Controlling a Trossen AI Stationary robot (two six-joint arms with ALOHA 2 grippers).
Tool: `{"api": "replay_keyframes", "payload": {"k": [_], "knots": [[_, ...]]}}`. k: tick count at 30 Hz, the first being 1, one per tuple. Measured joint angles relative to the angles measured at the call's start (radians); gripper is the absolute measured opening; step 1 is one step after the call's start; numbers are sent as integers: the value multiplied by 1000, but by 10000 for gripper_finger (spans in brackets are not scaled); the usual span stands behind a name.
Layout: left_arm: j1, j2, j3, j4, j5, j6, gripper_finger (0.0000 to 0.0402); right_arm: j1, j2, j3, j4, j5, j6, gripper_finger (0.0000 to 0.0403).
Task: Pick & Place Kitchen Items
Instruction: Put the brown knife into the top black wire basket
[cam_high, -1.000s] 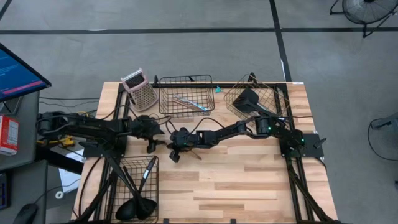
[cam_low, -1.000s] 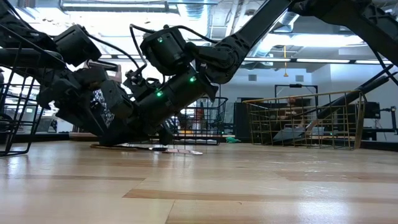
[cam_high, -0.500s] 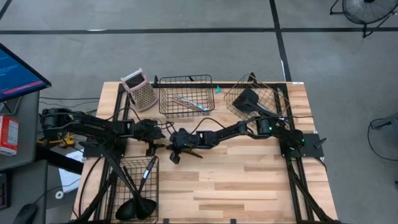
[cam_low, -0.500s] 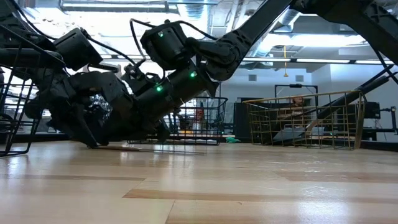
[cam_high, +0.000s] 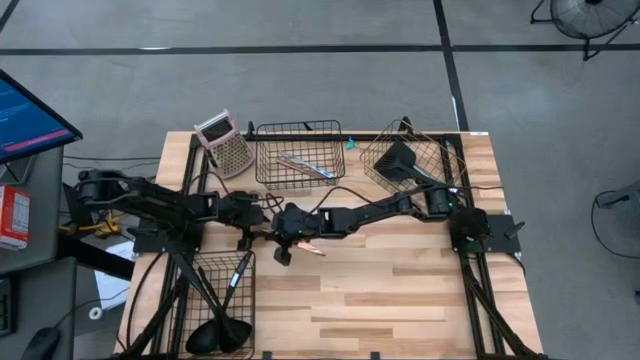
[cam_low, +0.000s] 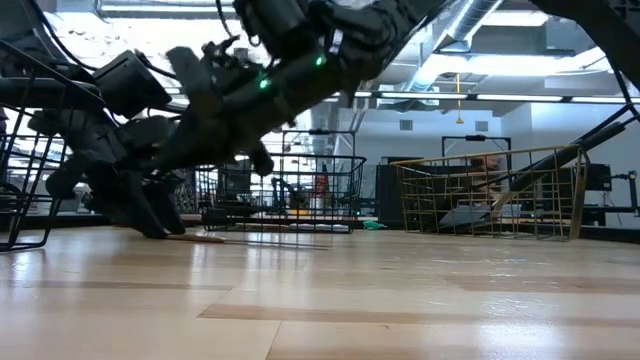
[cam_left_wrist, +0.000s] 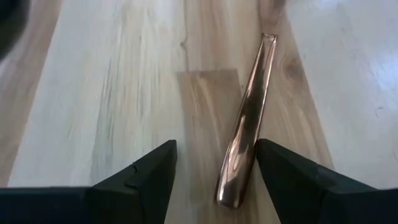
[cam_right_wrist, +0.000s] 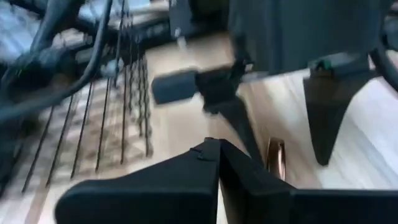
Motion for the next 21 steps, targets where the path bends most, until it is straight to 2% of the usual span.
{"api": "replay_keyframes", "payload": {"k": [10, 14, 17, 21], "knots": [[0, 141, -29, 200, 50, 19, 192, 48, -137, -1, -196, 3, -88, 0], [0, 187, -47, 276, 60, 19, 177, 67, -192, 0, -277, 42, -98, 0], [0, 214, -46, 300, 66, 21, 146, 81, -233, 0, -299, 83, -113, 0], [-2, 234, -45, 322, 62, 32, 79, 88, -275, 0, -304, 108, -115, 0]]}}
